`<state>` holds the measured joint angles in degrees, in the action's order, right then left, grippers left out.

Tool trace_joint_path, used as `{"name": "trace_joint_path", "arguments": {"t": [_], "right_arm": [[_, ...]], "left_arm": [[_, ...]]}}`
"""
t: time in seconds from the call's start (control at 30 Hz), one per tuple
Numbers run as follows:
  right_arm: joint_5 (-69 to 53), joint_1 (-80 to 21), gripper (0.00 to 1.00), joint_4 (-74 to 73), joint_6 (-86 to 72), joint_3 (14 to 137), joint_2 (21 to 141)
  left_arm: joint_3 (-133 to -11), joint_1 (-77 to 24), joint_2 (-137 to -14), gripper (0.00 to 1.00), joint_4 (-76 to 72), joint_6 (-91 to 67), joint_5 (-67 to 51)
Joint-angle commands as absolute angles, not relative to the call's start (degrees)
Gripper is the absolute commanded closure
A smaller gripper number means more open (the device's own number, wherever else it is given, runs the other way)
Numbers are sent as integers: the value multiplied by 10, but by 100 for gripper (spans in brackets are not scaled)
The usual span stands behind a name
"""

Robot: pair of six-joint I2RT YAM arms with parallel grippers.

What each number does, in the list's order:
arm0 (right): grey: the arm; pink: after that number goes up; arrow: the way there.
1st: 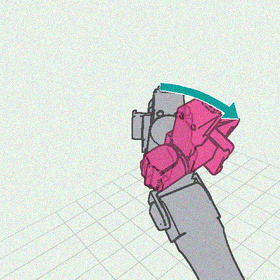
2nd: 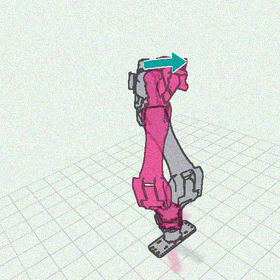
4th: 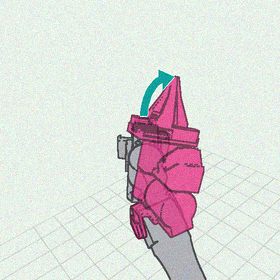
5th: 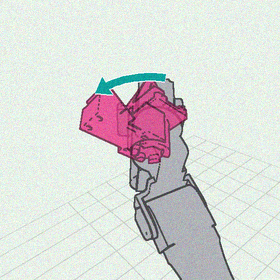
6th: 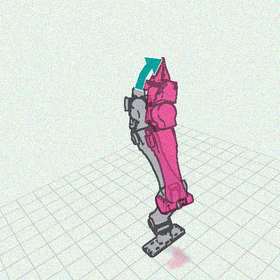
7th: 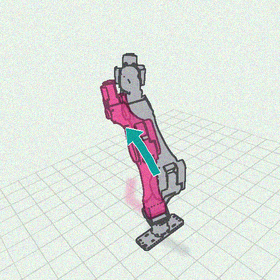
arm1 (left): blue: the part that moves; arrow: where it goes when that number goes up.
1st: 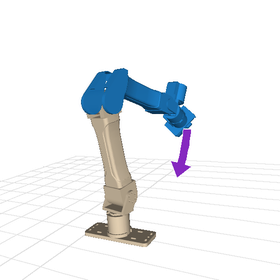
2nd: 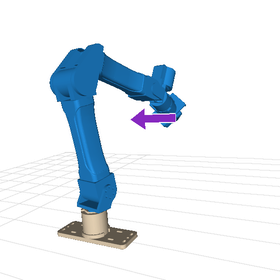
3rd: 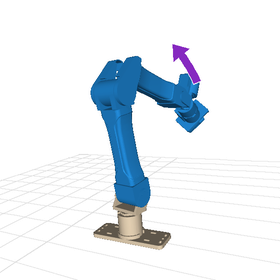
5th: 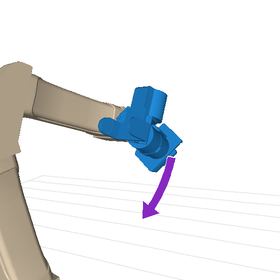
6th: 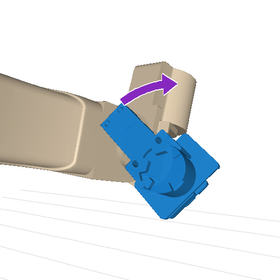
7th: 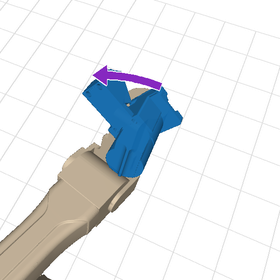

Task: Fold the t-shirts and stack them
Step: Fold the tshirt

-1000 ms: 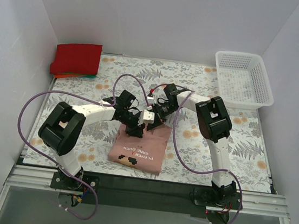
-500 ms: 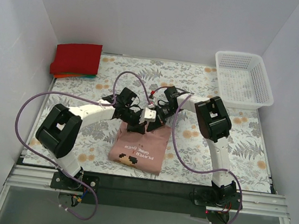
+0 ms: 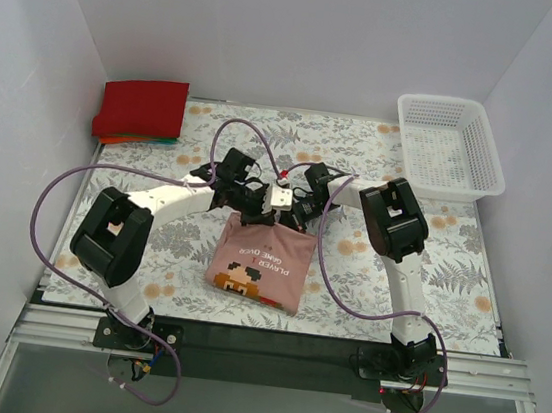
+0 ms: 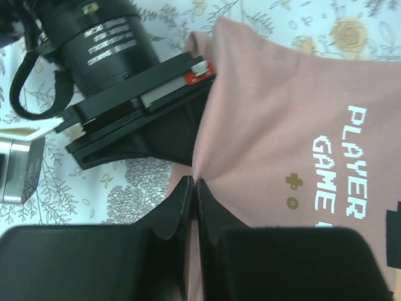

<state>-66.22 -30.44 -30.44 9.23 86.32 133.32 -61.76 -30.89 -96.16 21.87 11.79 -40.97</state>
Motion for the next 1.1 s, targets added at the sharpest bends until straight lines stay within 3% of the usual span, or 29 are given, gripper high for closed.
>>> {"name": "trace_joint_path", "arguments": {"t": [0.0, 0.37, 0.8, 0.93, 1.07], "right_arm": [[-627, -310, 88, -314, 116, 831, 1349], [-603, -310, 87, -317, 111, 840, 1334], [-515, -309, 83, -352, 125, 913, 1258], [-522, -309, 75, -354, 135, 921, 1250], [-553, -310, 76, -356, 141, 923, 1280]], "left_arm": [[-638, -291, -976, 100, 168, 140, -398], [-534, -290, -958, 100, 20, 157, -379], [-397, -330, -842, 100, 4, 237, -402], [-383, -341, -830, 100, 3, 245, -399], [-378, -348, -826, 100, -16, 252, -391]]}}
